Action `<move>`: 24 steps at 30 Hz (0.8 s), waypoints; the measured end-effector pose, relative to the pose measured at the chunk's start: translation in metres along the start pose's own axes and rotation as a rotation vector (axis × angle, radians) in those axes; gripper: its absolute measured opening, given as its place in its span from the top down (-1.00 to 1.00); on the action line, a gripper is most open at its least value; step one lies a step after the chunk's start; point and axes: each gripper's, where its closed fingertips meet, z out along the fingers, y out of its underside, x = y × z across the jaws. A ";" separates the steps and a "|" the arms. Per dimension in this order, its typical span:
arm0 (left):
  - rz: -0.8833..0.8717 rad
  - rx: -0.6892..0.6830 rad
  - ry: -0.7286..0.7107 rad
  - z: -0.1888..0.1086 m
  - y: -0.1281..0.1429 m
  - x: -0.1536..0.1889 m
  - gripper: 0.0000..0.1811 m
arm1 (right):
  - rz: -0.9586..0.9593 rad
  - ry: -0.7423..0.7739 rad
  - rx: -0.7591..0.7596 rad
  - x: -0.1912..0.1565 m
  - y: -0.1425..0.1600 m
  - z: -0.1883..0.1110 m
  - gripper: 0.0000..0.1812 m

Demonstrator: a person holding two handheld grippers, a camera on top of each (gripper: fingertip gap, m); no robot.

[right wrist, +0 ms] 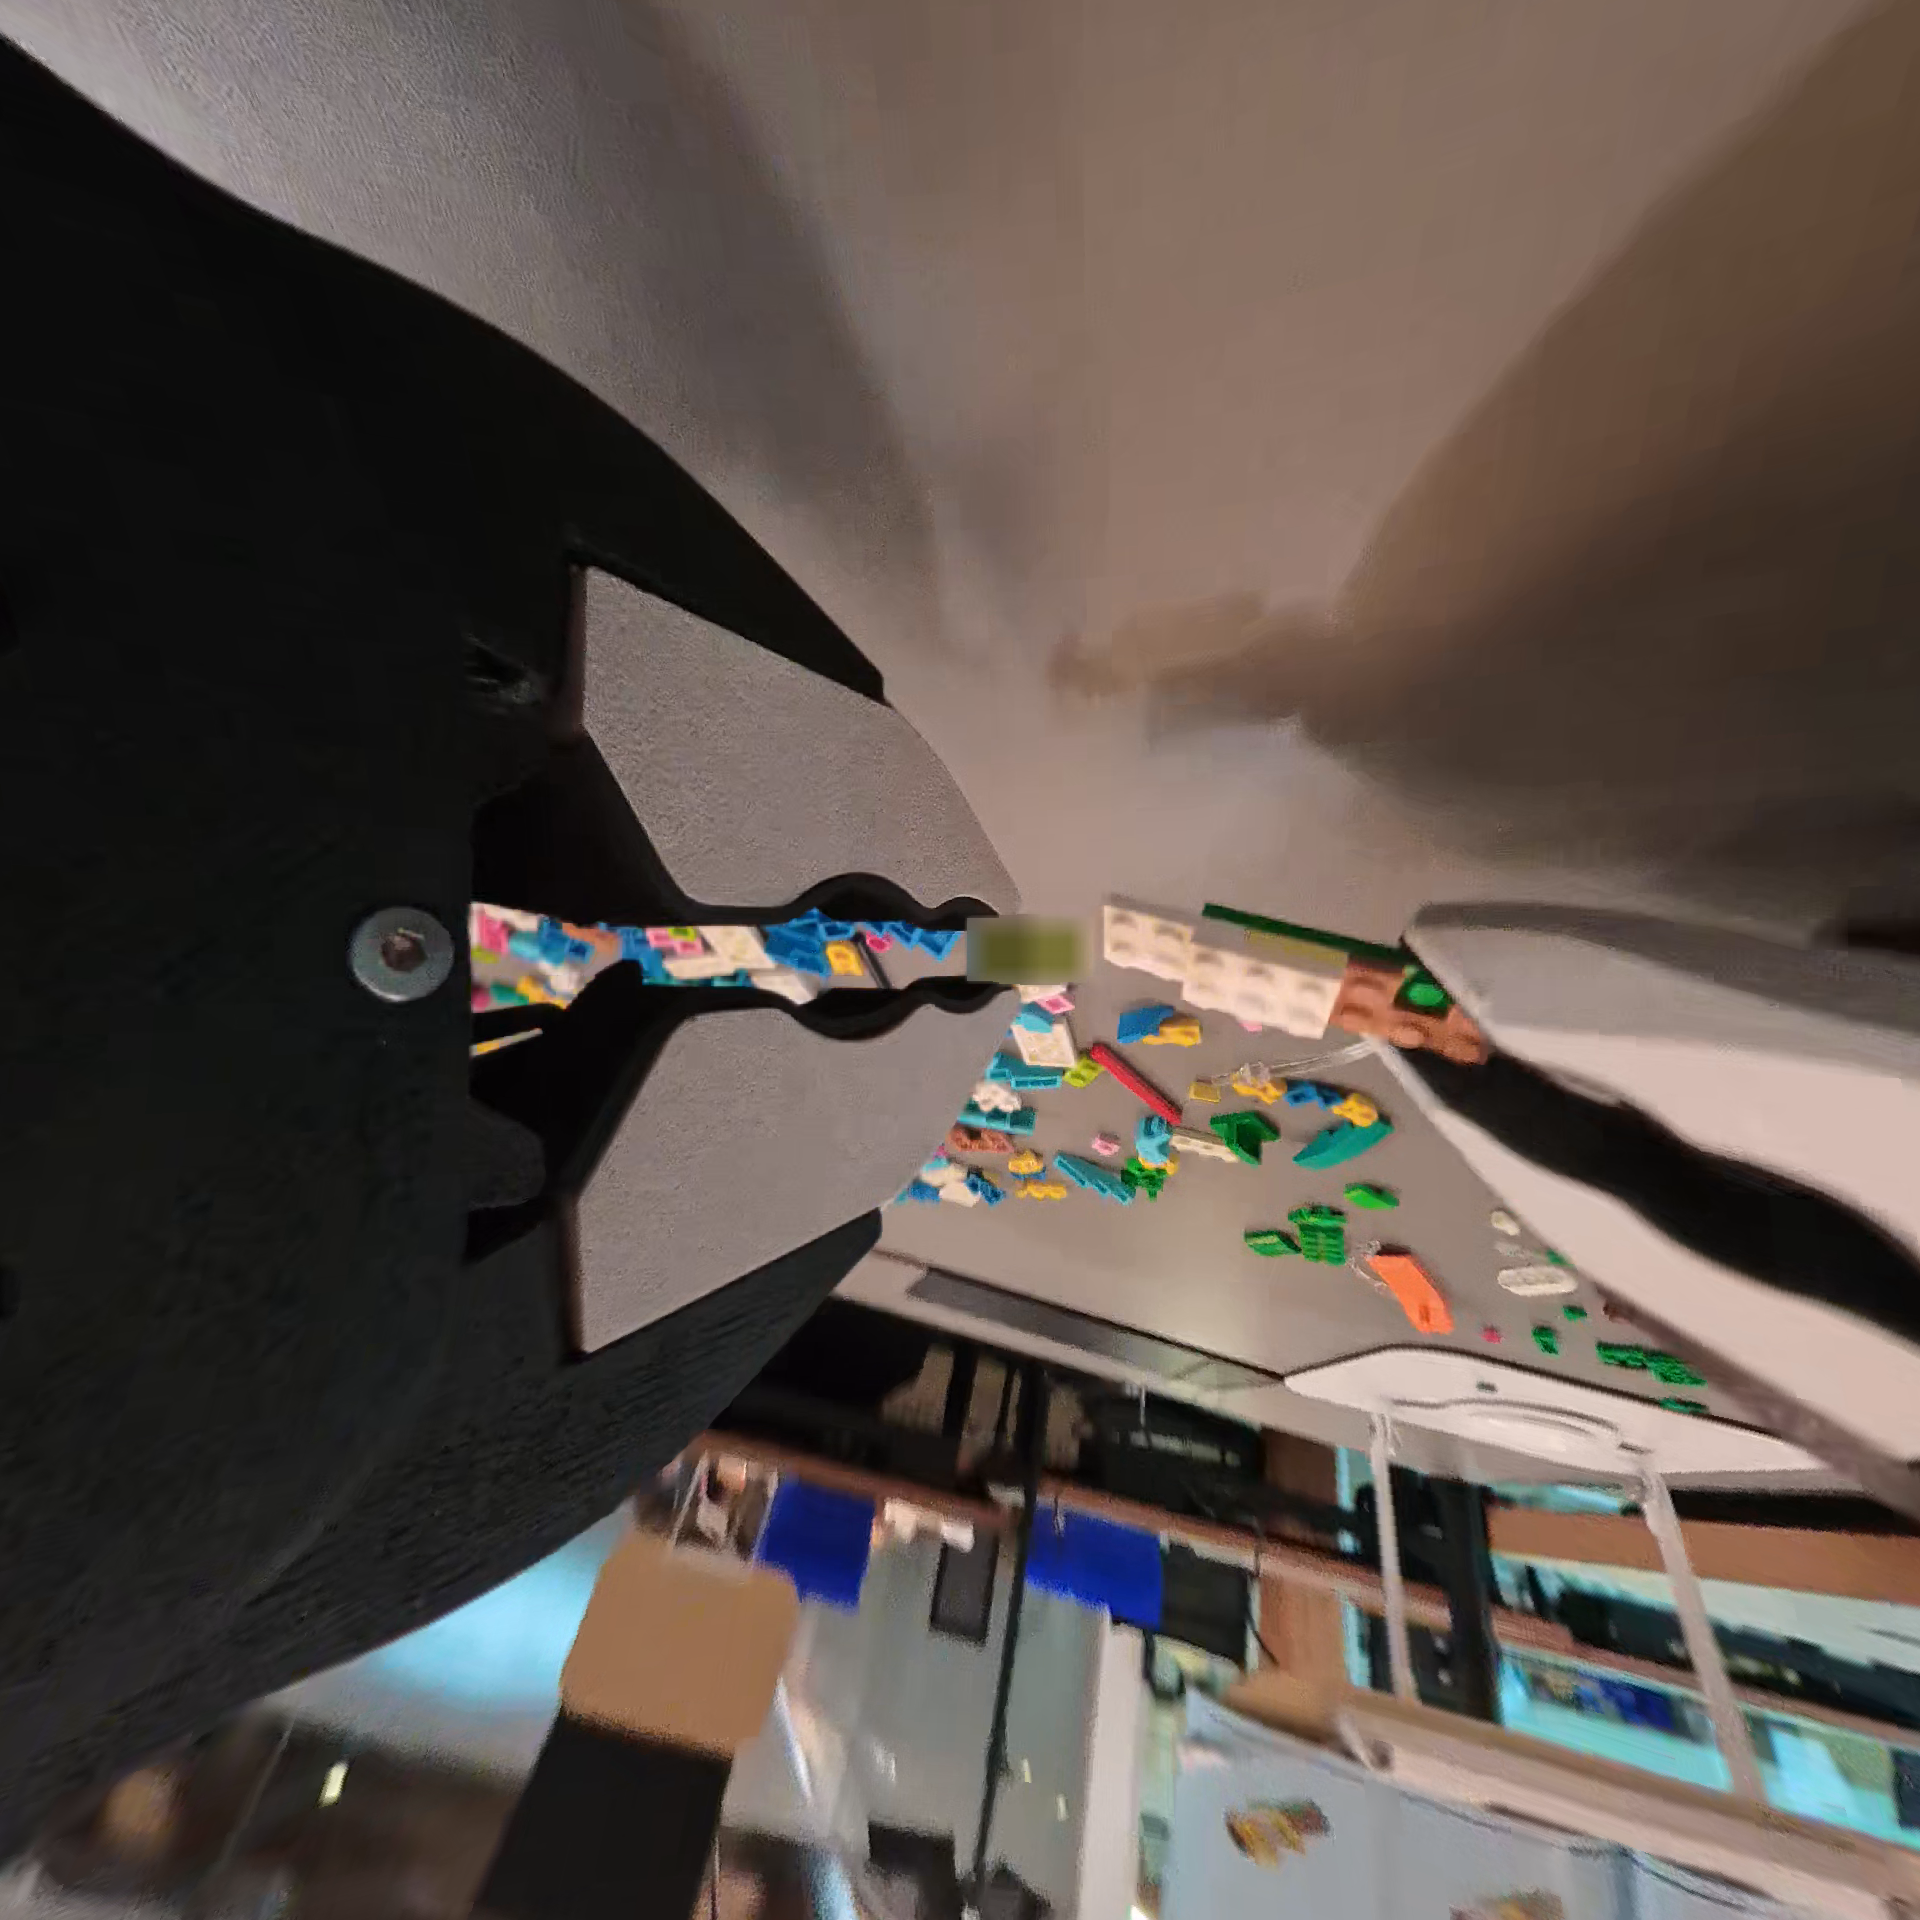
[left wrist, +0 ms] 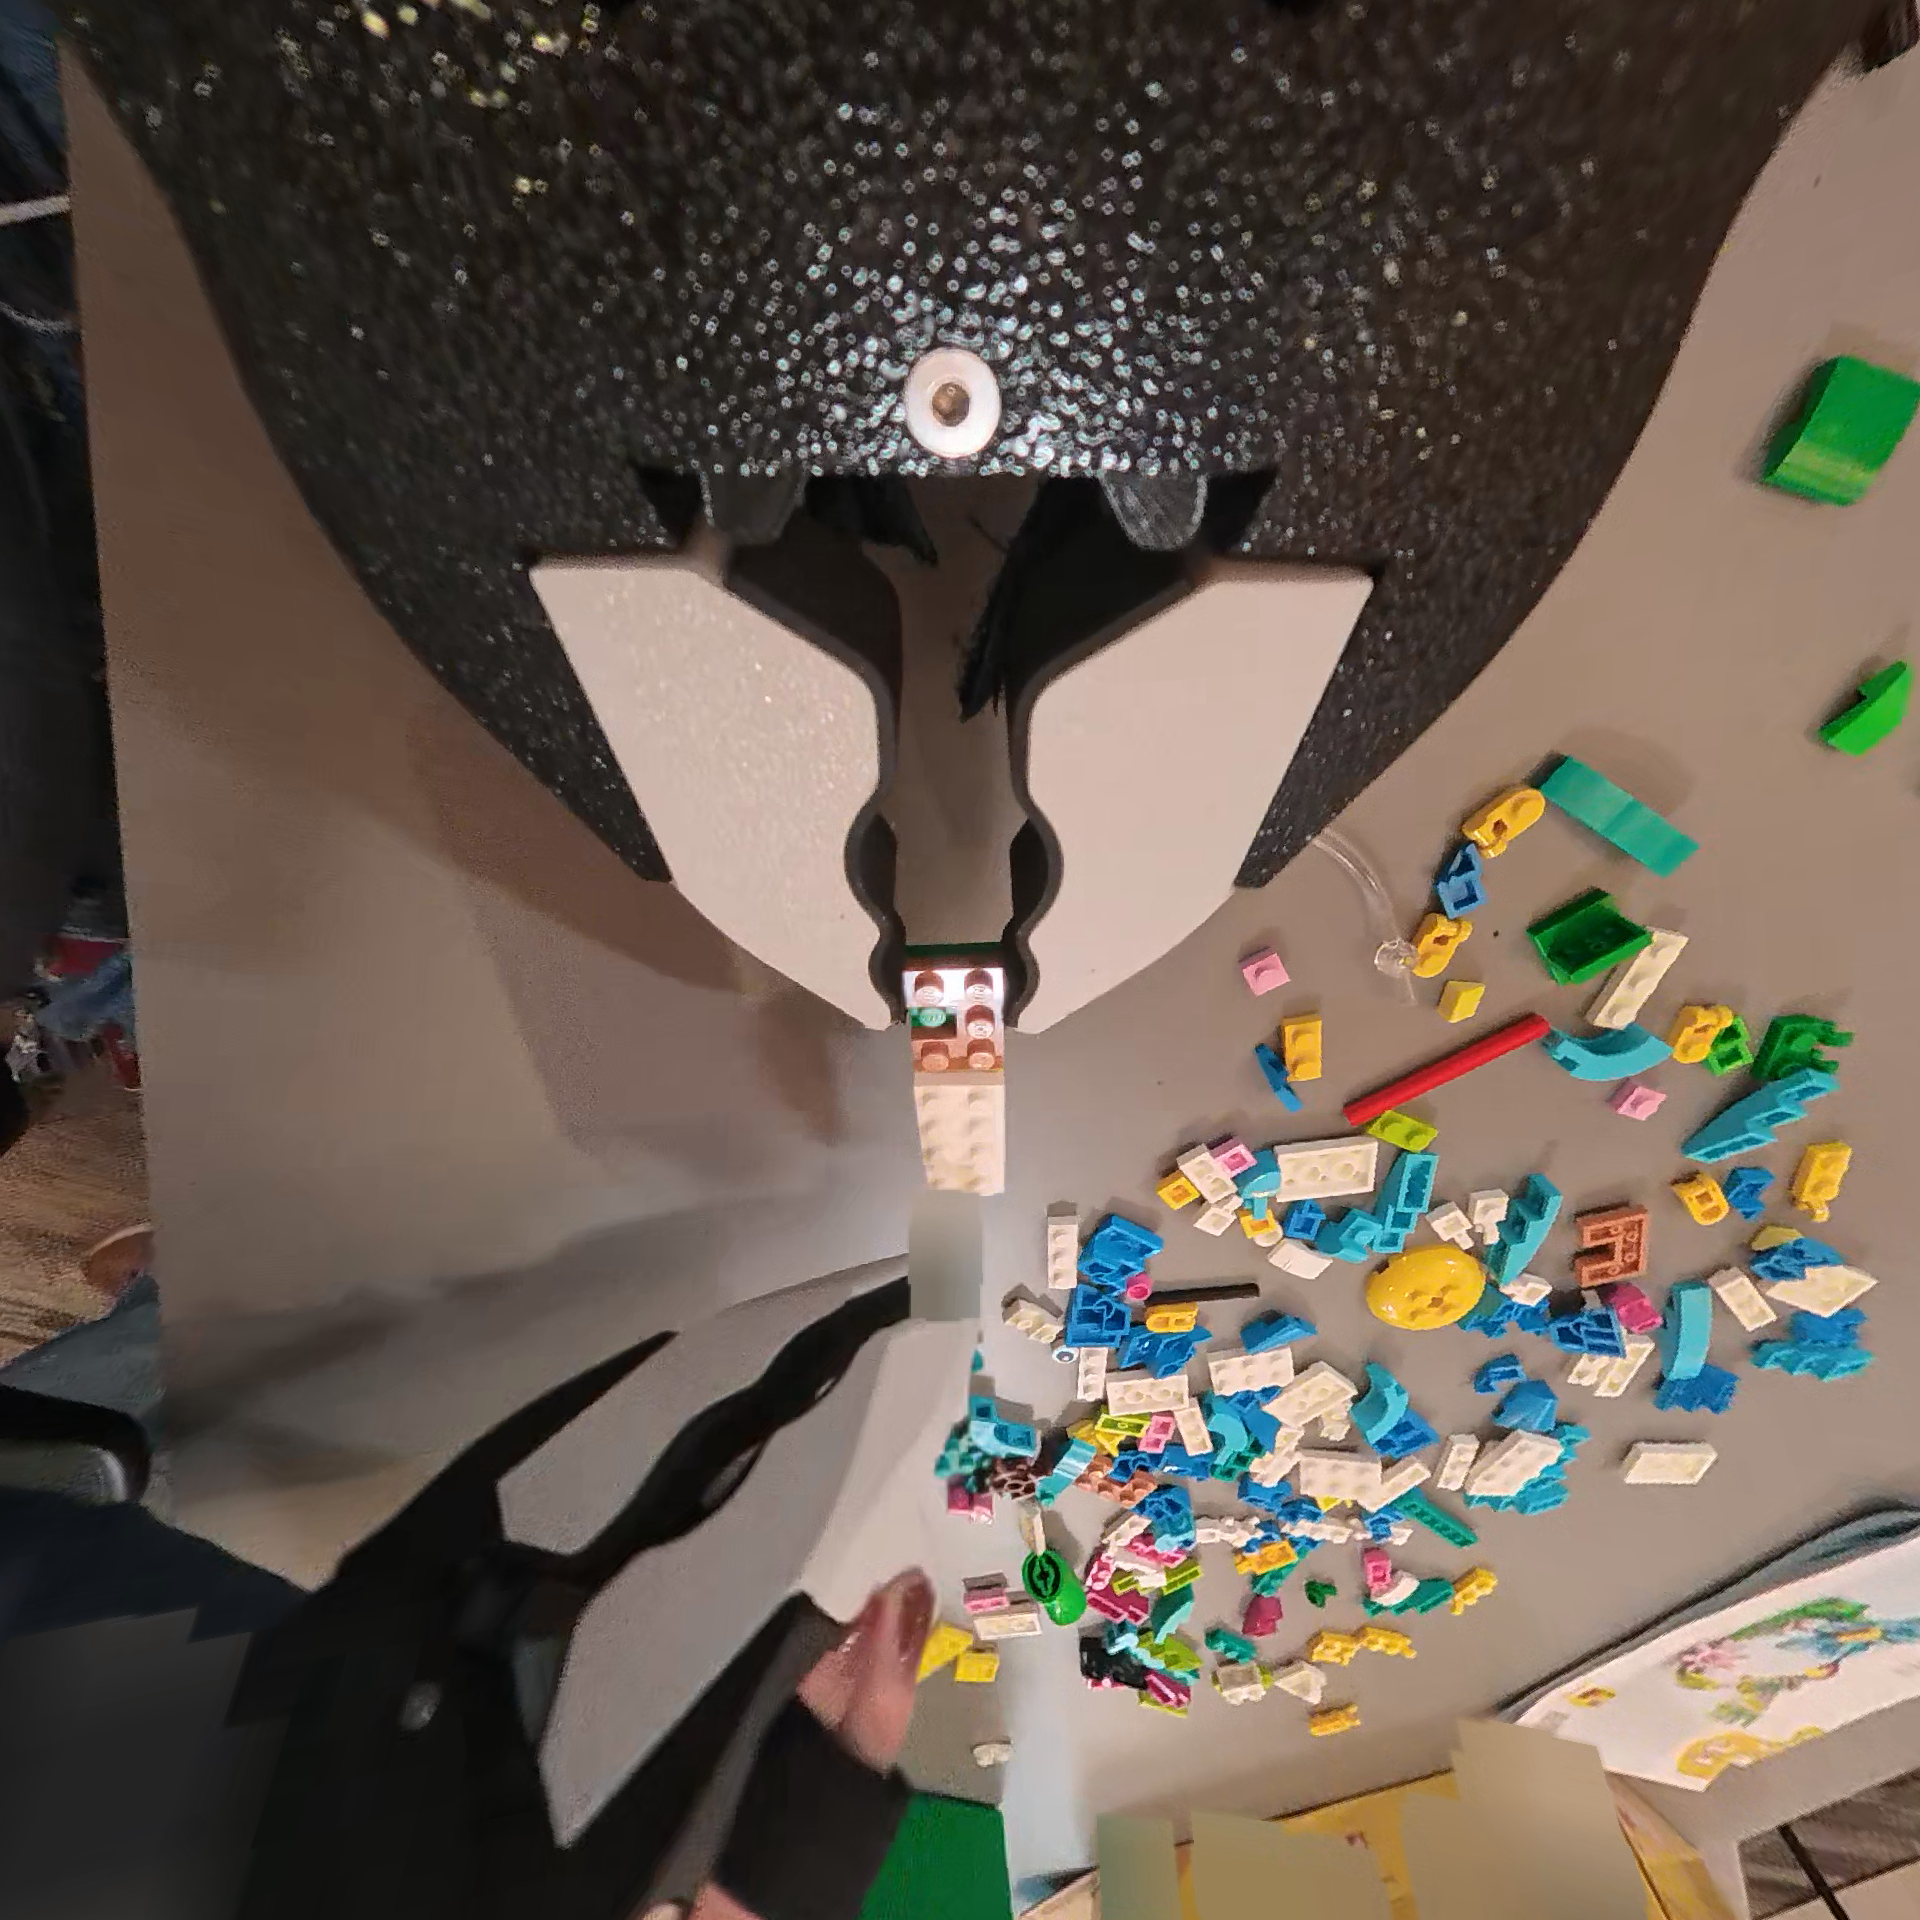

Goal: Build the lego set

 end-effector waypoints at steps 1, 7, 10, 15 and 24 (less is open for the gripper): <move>-0.006 -0.011 -0.005 0.001 0.001 -0.001 0.81 | -0.038 0.031 -0.011 0.000 -0.001 0.000 0.92; -0.085 -0.167 -0.058 0.010 0.023 -0.010 0.81 | -0.182 0.212 -0.008 0.011 -0.012 -0.004 0.93; -0.123 -0.210 -0.055 0.011 0.029 -0.011 0.55 | -0.254 0.285 -0.009 0.017 -0.015 -0.009 0.93; -0.137 -0.139 -0.080 0.003 0.021 -0.013 0.27 | -0.397 0.376 -0.019 0.018 -0.021 -0.014 0.94; 0.270 0.057 -0.122 0.006 -0.032 0.030 0.76 | -0.426 0.421 0.097 0.009 -0.046 -0.022 0.93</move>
